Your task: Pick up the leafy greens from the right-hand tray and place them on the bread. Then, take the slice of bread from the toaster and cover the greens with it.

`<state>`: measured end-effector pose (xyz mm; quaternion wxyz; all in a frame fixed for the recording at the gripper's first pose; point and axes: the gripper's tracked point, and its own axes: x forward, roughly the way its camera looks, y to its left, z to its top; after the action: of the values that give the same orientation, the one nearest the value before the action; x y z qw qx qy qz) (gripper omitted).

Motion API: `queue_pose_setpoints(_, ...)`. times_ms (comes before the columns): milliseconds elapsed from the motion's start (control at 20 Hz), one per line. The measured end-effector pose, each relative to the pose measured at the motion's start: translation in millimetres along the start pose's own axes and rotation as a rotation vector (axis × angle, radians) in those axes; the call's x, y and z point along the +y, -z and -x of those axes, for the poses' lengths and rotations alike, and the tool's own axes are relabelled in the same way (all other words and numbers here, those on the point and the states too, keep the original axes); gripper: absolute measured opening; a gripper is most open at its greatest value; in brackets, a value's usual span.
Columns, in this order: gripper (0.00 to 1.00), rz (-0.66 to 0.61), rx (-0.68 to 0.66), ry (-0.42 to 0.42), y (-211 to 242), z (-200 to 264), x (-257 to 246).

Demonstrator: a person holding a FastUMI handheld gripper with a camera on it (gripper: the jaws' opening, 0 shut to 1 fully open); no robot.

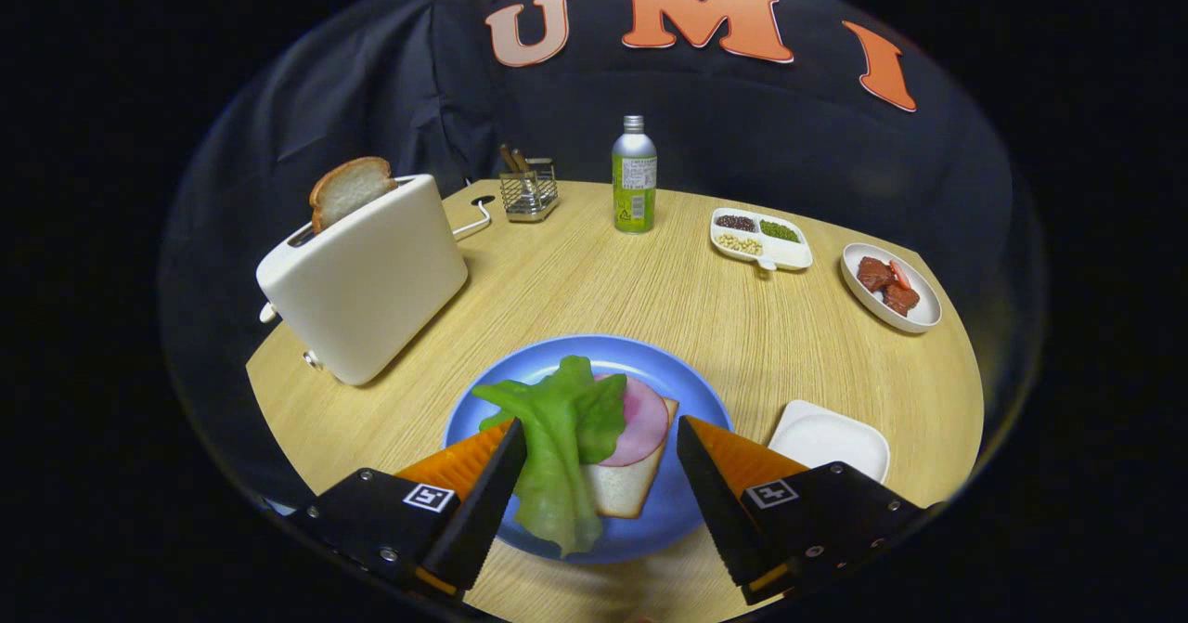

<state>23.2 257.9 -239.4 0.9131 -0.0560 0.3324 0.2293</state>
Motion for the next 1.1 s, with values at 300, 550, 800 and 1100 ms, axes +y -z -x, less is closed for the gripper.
queue_pose_setpoints(300, 0.98, -0.057, -0.092, 0.1, -51.6, 21.0, 6.8)
queue_pose_setpoints(550, 0.97, -0.143, -0.184, 0.161, -101.3, 37.4, 44.2)
queue_pose_setpoints(800, 0.98, -0.141, -0.248, 0.183, -140.8, 41.6, 100.2)
queue_pose_setpoints(1100, 0.98, -0.084, -0.268, 0.154, -169.4, 26.4, 166.1)
